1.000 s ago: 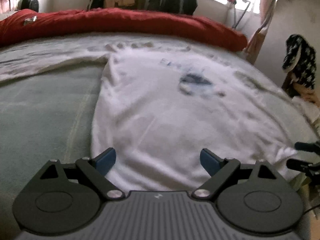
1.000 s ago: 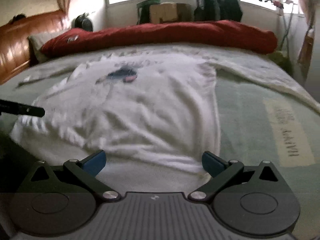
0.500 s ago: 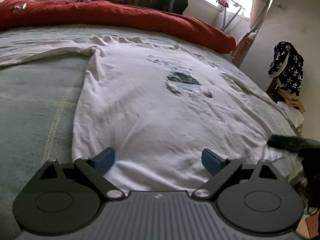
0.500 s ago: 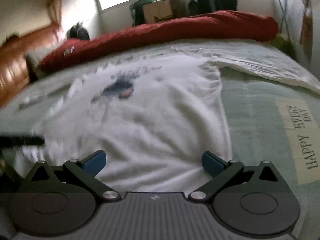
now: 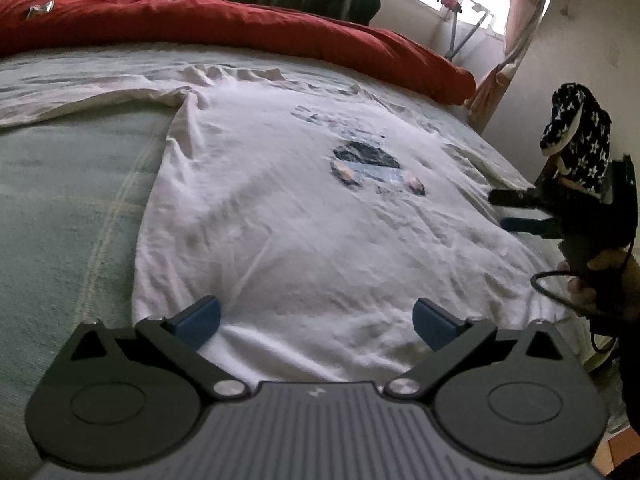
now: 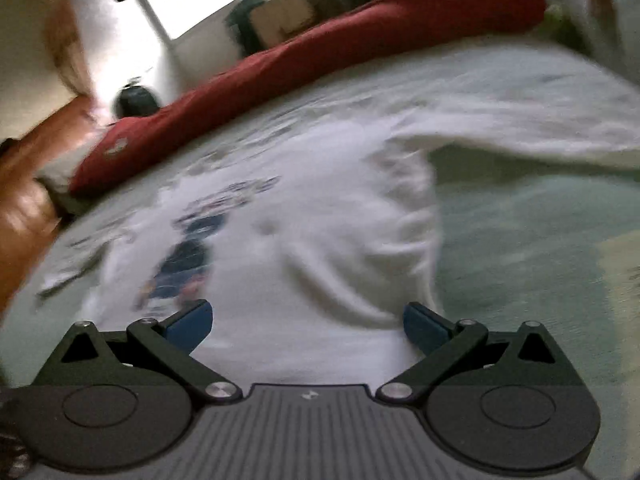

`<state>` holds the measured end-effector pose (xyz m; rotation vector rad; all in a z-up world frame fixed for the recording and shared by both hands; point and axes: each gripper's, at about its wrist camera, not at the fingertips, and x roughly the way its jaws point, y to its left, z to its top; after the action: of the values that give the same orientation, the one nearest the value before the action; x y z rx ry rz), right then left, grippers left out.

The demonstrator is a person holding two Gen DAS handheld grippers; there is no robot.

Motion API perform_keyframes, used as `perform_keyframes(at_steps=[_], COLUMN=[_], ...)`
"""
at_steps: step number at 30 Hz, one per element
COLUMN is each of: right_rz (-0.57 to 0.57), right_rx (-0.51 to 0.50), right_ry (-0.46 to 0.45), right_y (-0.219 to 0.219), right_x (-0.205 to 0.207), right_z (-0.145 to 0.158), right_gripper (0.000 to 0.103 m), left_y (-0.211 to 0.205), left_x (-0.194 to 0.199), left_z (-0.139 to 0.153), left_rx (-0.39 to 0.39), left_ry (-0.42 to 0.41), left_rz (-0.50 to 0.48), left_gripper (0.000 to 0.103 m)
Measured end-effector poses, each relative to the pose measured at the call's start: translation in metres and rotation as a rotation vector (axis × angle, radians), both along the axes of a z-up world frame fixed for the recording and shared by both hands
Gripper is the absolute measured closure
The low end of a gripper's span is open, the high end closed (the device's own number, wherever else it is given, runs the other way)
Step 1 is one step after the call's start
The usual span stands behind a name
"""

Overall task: Fold clothes
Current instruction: 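Sweep both open grippers along the shirt body toward the hem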

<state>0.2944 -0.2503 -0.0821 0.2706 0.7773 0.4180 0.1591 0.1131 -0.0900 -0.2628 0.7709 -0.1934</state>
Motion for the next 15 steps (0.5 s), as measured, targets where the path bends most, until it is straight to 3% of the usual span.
perform_keyframes(at_steps=[3,6,9,10,13,15], right_rz=[-0.024,0.062,0.107,0.105,0.019,0.046], right_rx=[0.018,0.044,0.022,-0.016,-0.287,-0.291], right_ry=[-0.014,-0.034,0.001,0.008,-0.049,-0.069], right_y=[-0.001,0.016,0.034,0.038,0.048,0.055], right_x=[-0.011,-0.027,-0.038,-0.042,-0.062,-0.078], right_z=[0.014,0.026,0.018,0.014,0.004,0.008], right_gripper=[0.000,0.000,0.000,0.000,0.000,0.000], left_y=[-0.001,-0.002,0.001,0.002,0.000,-0.004], left_x=[0.002,0.003,0.002,0.001,-0.004,-0.008], left_z=[0.000,0.000,0.002,0.002,0.011,0.019], left_rx=[0.006,0.006,0.003,0.002,0.052,0.091], left_ry=[-0.001,-0.001,-0.009,-0.012,-0.032,-0.077], left_rz=[0.002,0.004,-0.007,-0.011,-0.024,-0.046], left_gripper=[0.001,0.001,0.001,0.001,0.001,0.001])
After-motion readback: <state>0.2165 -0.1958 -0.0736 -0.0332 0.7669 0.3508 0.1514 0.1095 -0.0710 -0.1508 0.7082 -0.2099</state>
